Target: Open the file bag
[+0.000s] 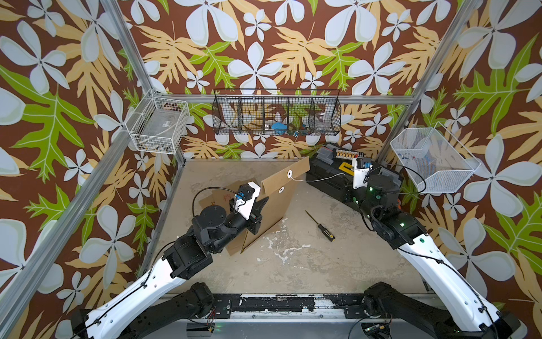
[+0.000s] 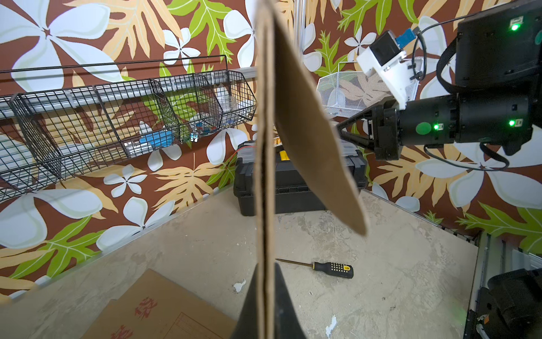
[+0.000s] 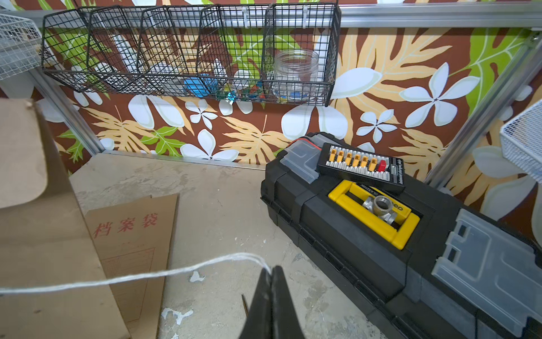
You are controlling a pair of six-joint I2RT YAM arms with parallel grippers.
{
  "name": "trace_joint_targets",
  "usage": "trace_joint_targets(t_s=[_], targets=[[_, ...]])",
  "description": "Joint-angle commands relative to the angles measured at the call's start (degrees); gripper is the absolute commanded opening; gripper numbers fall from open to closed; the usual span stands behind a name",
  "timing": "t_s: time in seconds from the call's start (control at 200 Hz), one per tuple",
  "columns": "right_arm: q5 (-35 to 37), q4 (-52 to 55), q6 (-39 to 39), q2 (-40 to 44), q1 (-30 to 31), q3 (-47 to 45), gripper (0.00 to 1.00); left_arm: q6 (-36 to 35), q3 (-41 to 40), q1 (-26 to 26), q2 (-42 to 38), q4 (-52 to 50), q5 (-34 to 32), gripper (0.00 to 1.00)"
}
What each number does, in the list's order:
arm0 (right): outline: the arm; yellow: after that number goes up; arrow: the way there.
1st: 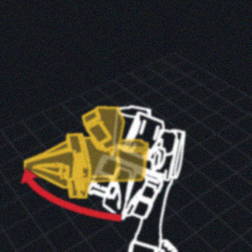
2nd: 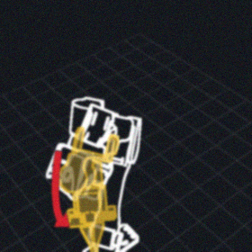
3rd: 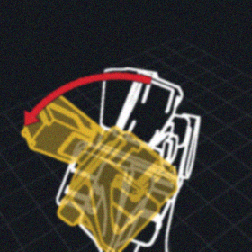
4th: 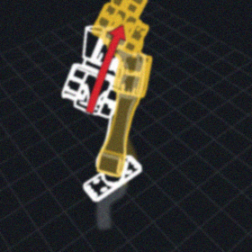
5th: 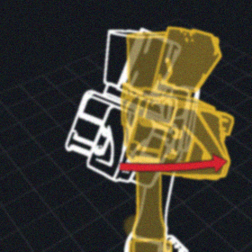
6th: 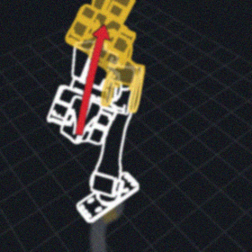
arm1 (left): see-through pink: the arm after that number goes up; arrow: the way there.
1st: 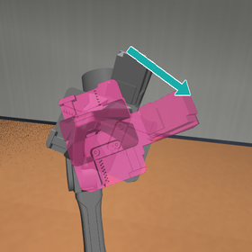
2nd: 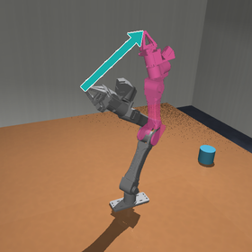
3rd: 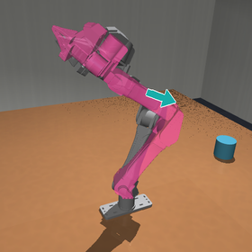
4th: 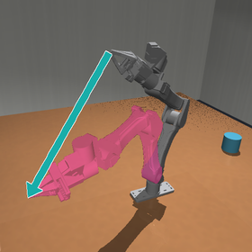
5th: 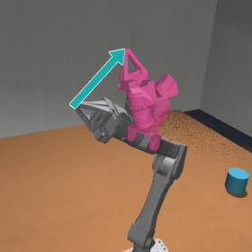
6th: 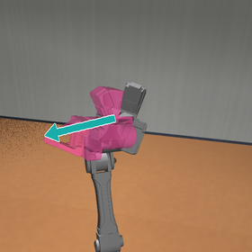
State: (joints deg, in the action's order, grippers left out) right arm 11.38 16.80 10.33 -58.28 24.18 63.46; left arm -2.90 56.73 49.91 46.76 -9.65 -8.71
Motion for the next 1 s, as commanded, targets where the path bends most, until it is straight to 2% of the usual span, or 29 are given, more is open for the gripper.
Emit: trace_joint_targets(t_s=[0.0, 0.445, 0.771, 0.996], targets=[[-0.04, 0.05, 0.37, 0.18, -1.00, 0.10, 0.00, -1.47, 0.42, -0.12, -0.09, -0.27, 0.41, 0.00], [-1.07, 1.72, -1.33, -0.23, -5.74, 0.21, 0.00, -2.93, -0.49, -0.08, -1.49, -1.78, 3.45, 0.00], [-1.86, 2.76, -2.83, -0.89, -8.57, 1.63, 0.00, -4.53, -0.08, -0.09, -1.82, -3.97, 11.16, 0.00], [-5.95, 1.79, -4.43, -0.33, -8.94, 2.44, 0.00, -5.18, 1.25, -0.08, -0.76, -5.85, 16.79, 0.00]])
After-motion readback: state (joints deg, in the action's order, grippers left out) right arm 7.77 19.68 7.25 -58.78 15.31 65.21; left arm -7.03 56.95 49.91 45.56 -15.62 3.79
